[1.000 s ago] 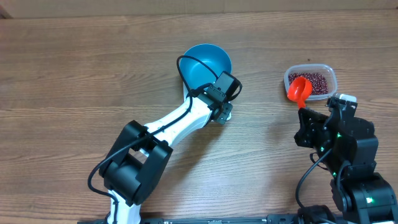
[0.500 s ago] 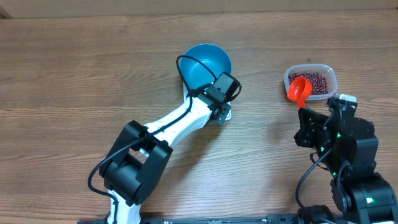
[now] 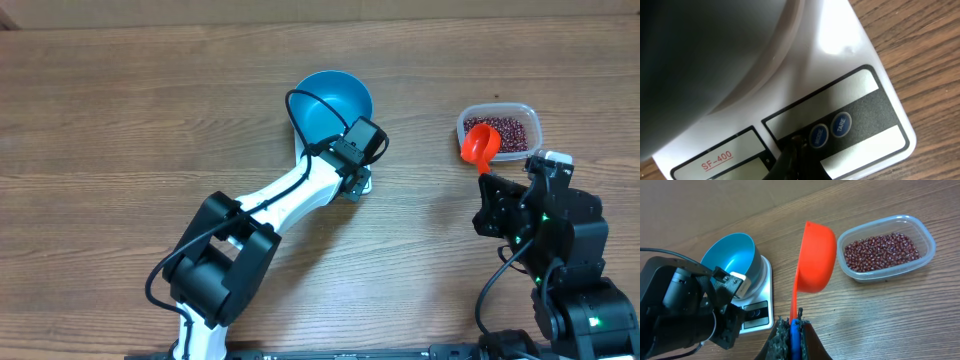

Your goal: Scoop item into bowl and weigh 150g on scale

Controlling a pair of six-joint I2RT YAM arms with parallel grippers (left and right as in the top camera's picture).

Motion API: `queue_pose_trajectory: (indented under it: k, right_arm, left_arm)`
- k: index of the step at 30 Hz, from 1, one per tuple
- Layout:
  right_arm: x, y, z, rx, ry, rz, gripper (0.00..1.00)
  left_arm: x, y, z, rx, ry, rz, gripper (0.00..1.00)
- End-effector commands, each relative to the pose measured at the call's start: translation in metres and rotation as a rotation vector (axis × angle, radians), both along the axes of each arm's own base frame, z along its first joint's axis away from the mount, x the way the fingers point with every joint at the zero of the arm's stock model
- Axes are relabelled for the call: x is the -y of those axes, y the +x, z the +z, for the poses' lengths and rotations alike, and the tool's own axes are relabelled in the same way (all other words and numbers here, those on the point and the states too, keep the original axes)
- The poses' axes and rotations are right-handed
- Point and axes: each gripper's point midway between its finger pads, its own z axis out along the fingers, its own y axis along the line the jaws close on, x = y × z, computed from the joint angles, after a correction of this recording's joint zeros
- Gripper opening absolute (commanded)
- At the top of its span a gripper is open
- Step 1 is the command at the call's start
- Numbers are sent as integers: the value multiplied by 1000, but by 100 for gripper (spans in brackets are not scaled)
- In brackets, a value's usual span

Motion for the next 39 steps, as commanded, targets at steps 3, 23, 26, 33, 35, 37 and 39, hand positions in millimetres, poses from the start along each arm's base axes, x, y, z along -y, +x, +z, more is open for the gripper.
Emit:
queue_pose_trajectory:
  k: [3,23,26,33,35,37,39]
  right_arm:
    - [1,2,20,52,5,-1,3]
    - [1,1,20,51,5,-1,3]
    - [1,1,20,51,5,-1,3]
    - [1,2,20,51,5,-1,3]
    - [1,1,20,51,5,-1,3]
    - [1,1,19,50,5,-1,4]
    - [1,1,19,47,4,-1,3]
  left_arm:
    - [-1,2,-7,-4,24,-13,4]
    - [-3,2,-20,-16,49,-6,4]
    - [-2,1,-20,-20,45,-9,4]
    - [20,-4,10,-38,-66,-45,4]
    - [27,-2,30,-2,-92,-55,4]
    - [33,-2,51,38,-120,-70,4]
    - [36,-2,77,82,-154,-77,4]
